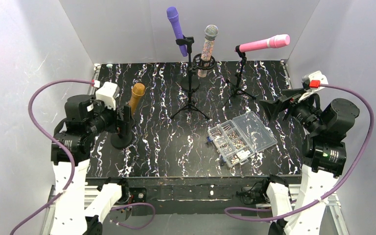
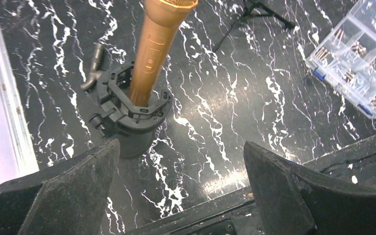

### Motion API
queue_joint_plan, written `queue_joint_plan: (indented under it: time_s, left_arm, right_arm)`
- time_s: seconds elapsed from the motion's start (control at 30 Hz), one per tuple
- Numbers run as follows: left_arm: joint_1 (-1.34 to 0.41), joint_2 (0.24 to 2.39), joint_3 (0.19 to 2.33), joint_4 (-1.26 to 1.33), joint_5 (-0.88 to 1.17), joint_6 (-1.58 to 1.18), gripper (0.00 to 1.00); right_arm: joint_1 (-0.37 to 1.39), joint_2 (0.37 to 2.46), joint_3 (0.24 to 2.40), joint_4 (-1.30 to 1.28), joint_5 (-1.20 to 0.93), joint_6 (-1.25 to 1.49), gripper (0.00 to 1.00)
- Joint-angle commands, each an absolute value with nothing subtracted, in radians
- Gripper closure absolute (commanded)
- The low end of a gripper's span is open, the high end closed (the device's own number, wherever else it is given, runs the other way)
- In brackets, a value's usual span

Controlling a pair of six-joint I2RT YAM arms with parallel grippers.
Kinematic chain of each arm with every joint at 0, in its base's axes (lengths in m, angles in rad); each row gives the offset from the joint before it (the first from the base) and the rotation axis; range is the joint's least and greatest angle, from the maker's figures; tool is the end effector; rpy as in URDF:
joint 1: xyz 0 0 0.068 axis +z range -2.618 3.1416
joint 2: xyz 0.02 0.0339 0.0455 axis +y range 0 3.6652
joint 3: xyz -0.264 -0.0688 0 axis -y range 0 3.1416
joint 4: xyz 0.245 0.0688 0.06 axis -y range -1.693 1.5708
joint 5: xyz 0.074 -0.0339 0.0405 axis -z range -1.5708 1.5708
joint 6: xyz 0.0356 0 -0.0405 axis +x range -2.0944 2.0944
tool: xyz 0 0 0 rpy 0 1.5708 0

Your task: Remove the microphone from the stand

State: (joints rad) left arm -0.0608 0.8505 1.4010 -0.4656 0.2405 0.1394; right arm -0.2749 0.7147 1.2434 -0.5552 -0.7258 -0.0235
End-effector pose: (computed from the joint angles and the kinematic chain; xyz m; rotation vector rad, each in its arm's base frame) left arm 0.1307 -0.0165 0.5004 0.3409 1.4499 -0.1151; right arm 0.1050 -0.0051 0.4592 -0.3627 1.5597 0.3466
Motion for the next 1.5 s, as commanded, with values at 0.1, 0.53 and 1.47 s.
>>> queue_joint_plan:
  time_s: [0.1,0.53,1.47]
  left_arm:
    - [-0.056,0.933,1.261,-0.259,0.332,0.198,0.01]
    - [-0.055,1.094,1.123,0.061,0.399,0.349,0.01]
    - [-0.048,1.132,1.115,0.13,0.432,0.296,0.58]
  right_arm:
    - [-0.264,0.759,1.28,-0.537,-0.811,-0.022,0.0]
    - [-0.258,0.764,1.193,-0.509,-0.854,-0.037,0.0]
    - [-0.247,0.769,1.174,-0.497,-0.891,-0.041,0.0]
